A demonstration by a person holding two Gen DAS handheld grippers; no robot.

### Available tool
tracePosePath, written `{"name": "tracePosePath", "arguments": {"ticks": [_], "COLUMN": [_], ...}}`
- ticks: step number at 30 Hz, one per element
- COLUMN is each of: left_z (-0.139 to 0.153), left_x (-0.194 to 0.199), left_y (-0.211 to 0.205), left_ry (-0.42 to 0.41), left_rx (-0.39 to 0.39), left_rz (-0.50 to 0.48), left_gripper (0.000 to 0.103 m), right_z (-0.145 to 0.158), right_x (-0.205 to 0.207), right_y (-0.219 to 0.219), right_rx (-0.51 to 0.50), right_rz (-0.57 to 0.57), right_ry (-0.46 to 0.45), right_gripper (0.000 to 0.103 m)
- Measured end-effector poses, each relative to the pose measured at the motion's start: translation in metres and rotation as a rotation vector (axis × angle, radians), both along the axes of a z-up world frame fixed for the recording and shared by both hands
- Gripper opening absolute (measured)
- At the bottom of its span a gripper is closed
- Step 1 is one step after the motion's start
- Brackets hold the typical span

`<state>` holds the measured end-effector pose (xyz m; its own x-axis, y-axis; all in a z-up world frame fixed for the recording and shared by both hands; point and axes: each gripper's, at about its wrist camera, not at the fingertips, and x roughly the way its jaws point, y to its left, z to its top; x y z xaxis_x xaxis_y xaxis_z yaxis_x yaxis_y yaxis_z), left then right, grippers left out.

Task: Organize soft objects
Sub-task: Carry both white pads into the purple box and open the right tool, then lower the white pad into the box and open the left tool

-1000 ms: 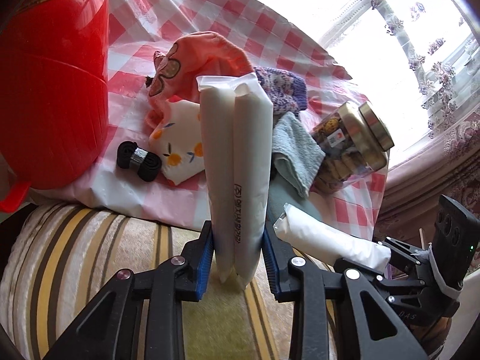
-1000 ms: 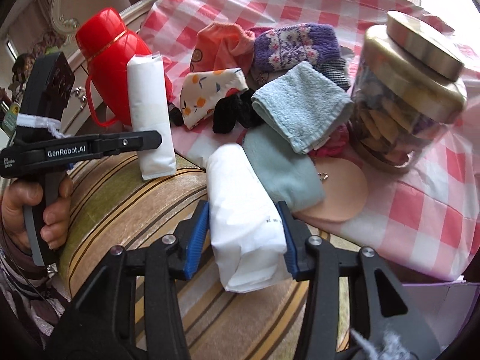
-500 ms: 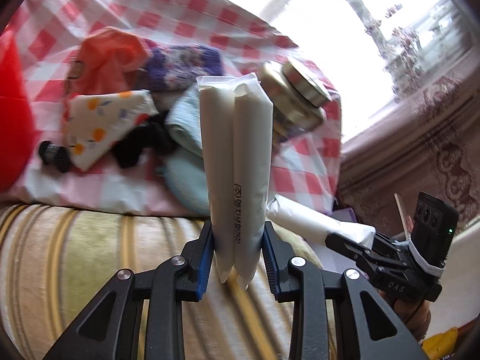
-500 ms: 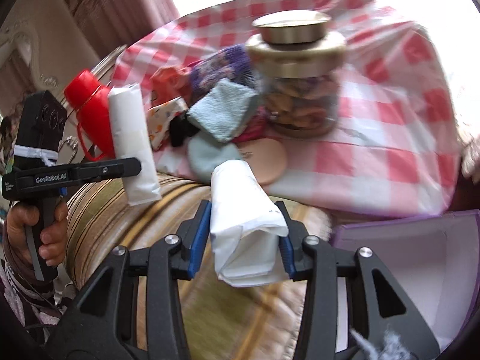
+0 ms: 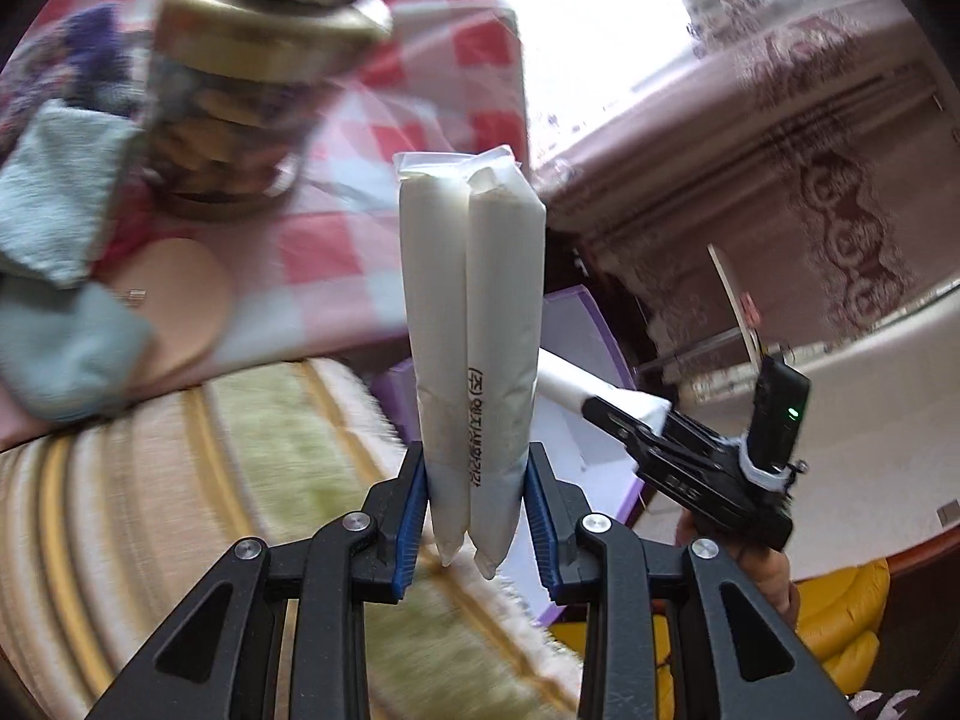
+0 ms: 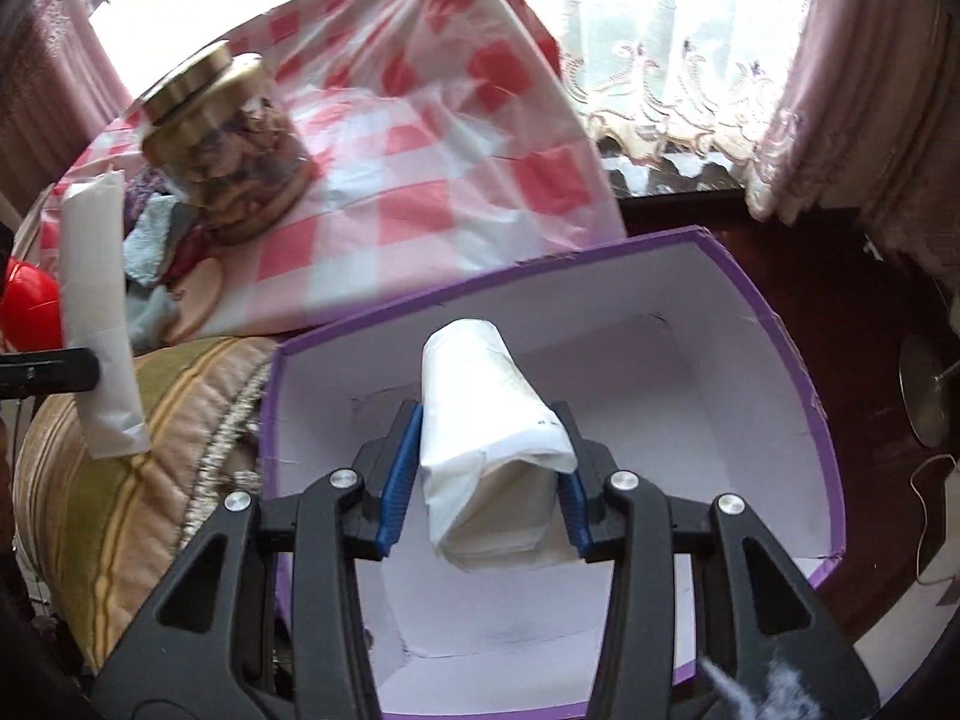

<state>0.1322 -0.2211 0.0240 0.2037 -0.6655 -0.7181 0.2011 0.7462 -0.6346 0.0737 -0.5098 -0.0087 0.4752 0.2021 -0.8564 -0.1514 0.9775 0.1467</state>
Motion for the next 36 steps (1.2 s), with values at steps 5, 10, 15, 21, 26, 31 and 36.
{"name": "tracePosePath", "arguments": {"ticks": [5,10,15,21,26,31,36], "left_z": [-0.021,-0.043,-0.065,-0.097,-0.121,-0.140,-0.151], "left_x": [0.008,0.016,0.017,0.025,0.026,0.030,0.039], "left_y": [-0.058,-0.106,-0.147,-0.176,-0.195,-0.216,-0.232], "left_ry": [0.096,0.176,0.232,0.349,0.425,0.460,0.428], "left_rx": [-0.002,0.040,0.103,0.132,0.143,0.131,0.135], "left_rz": [-0.130,-0.206,-0.253,-0.238,-0.140,-0.046,0.030], "left_gripper": [0.032,0.032,0.032,0.032,0.032,0.032,0.033], "right_z": [-0.030,-0.052,-0.085,-0.083,-0.041,-0.006,-0.013], "right_x": [0.019,0.040,0.059,0.043,0.008,-0.022,-0.017], "right_y": [-0.039,-0.059,-0.076,-0.091,-0.107,-0.130,-0.145], "right_rx": [-0.064,-0.106,-0.159,-0.145,-0.131,-0.091,-0.073], "right_rz": [-0.089,-0.145,-0.178,-0.199,-0.253,-0.353,-0.376], "right_ry": [0.065,0.115,0.212,0.215,0.098,-0.002,0.008], "right_gripper": [0.046,0.047,0.054,0.071,0.077,0.082,0.082]}}
